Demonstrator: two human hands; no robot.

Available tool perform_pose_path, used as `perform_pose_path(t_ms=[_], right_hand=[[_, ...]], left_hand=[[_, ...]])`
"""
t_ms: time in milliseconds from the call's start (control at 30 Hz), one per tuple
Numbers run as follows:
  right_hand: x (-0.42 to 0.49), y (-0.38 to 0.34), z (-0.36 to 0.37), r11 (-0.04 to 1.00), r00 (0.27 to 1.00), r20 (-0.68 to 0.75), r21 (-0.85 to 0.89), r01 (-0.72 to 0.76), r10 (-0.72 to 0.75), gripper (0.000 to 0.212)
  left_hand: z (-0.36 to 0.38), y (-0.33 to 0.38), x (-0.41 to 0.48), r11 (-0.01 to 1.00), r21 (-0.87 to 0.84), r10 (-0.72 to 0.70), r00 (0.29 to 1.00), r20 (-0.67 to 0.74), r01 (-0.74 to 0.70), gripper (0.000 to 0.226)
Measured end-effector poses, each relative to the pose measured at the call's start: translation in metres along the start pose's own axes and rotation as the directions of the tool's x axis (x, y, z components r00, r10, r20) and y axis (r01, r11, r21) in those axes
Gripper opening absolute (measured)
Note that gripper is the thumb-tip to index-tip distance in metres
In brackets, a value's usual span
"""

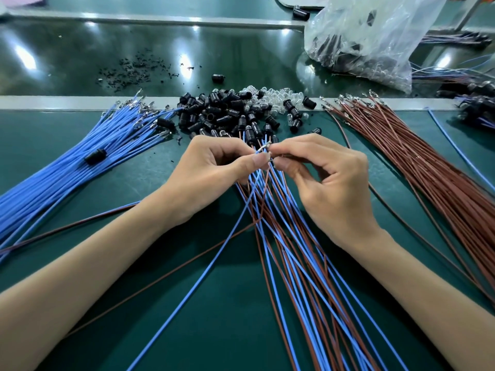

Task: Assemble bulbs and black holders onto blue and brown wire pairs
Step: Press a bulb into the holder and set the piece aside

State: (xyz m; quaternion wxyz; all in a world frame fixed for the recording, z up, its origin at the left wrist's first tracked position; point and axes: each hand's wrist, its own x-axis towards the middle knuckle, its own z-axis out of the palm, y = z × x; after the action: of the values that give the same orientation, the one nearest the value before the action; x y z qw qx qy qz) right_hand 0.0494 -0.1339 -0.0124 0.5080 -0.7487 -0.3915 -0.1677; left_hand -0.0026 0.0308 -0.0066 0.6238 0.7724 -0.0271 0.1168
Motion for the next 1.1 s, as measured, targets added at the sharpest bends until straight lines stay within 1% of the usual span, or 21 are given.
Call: perform_pose_path(t_ms=[200,300,367,433,500,567,633,767,833,933,1033,1100], right_hand=[[0.001,0.004,-0.003,0.999,1.0,0.002,0.028,-0.019,0.019,0.012],[0.001,0.005,-0.002,0.999,1.0,0.016,0.046,-0.019,0.019,0.015],[0.0,0.005,0.0,0.999,1.0,0.016,0.043,-0.007,0.006,0.016],[0.0,0.004,0.001,0.993,0.999,0.009,0.107,-0.048,0.047,0.017],[0.0,0.002,0.002,0.983,0.996,-0.011,0.166,-0.082,0.085,0.024],[0.0,0.001,0.002,0.984,0.997,-0.042,0.165,-0.062,0.07,0.025],[-0.001,0.001,0.002,0.985,0.996,-0.067,0.168,-0.046,0.058,0.023],[-0.001,0.002,0.002,0.983,0.993,-0.097,0.179,-0.041,0.059,0.022],[-0.001,0.002,0.002,0.982,0.993,-0.099,0.184,-0.052,0.071,0.021],[-0.001,0.003,0.0,0.982,0.992,-0.095,0.18,-0.062,0.08,0.019],[-0.001,0.002,0.0,0.979,0.993,-0.09,0.193,-0.058,0.076,0.021],[-0.001,0.001,0.0,0.978,0.994,-0.086,0.203,-0.044,0.062,0.022]], left_hand=[[0.004,0.001,-0.001,0.998,-0.037,0.051,0.999,-0.01,-0.052,0.009],[0.007,0.001,-0.001,0.993,0.014,0.118,0.99,-0.076,-0.117,0.01],[0.009,0.002,-0.001,0.991,0.041,0.129,0.985,-0.113,-0.125,0.011],[0.008,0.003,0.0,0.993,-0.033,0.104,0.984,-0.145,-0.11,0.01],[0.008,0.004,0.002,0.99,-0.113,0.069,0.985,-0.158,-0.087,0.011],[0.009,0.005,0.001,0.987,-0.148,0.045,0.987,-0.153,-0.068,0.015],[0.011,0.007,0.0,0.985,-0.159,0.042,0.989,-0.144,-0.065,0.014],[0.012,0.008,-0.002,0.994,-0.102,0.023,0.994,-0.108,-0.034,0.006],[0.011,0.008,-0.002,0.995,-0.091,0.019,0.996,-0.088,-0.027,0.008],[0.011,0.009,-0.003,0.994,-0.092,0.054,0.996,-0.071,-0.061,0.013],[0.011,0.009,-0.002,0.989,-0.123,0.069,0.995,-0.076,-0.078,0.015],[0.011,0.008,-0.002,0.979,-0.188,0.06,0.993,-0.098,-0.078,0.011]])
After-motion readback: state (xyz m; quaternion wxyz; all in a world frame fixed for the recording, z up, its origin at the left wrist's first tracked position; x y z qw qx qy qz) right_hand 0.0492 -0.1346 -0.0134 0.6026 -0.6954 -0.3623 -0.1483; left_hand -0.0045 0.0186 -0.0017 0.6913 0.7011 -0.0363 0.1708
